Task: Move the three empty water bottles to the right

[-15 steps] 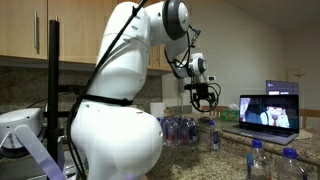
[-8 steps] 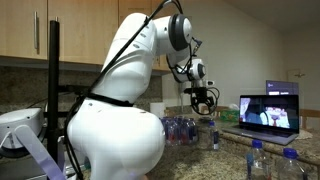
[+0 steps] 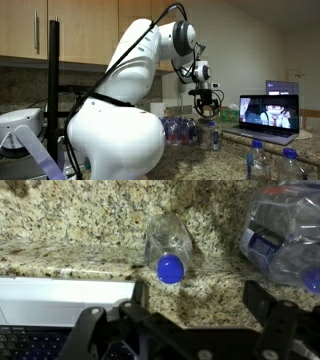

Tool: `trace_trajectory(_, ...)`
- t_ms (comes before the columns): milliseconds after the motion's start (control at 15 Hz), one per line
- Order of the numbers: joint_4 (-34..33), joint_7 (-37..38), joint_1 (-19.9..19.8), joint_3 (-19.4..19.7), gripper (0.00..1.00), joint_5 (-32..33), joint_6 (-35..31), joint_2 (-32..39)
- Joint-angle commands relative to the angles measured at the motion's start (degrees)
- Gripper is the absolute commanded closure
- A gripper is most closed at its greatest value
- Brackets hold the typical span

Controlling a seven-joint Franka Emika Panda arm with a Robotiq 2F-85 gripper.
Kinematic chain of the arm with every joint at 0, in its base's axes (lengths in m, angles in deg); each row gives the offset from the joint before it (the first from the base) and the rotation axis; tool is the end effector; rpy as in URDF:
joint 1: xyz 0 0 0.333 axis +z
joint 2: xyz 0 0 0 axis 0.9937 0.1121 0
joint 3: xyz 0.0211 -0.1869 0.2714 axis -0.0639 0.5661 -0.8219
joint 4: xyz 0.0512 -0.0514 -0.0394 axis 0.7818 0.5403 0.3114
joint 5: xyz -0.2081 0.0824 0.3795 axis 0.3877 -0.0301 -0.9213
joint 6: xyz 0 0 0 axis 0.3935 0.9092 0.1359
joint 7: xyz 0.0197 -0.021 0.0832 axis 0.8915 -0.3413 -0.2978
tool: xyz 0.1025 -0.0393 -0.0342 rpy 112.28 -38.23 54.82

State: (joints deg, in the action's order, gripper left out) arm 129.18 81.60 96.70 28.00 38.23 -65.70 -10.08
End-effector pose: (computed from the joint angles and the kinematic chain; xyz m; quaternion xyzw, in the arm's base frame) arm 0.7168 0.2200 0.4300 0.9971 -0.0348 0.0681 0.0014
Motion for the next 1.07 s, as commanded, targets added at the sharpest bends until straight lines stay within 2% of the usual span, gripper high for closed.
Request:
trace_trajectory(0,-6.4,-1.4,-1.1,0.6,0.00,-3.7,5.3,4.0)
trace_trajectory(733,-19.7,-3.5,-2.7,1.1,0.00,-8.8,17.1,14.5)
trace_trajectory(933,-22.6,-3.2,-2.6,1.2,0.26,-9.4,20.2,16.3)
trace_trajectory(1000,-23.4,-3.2,-2.6,1.2,0.40,-9.4,21.1,16.9)
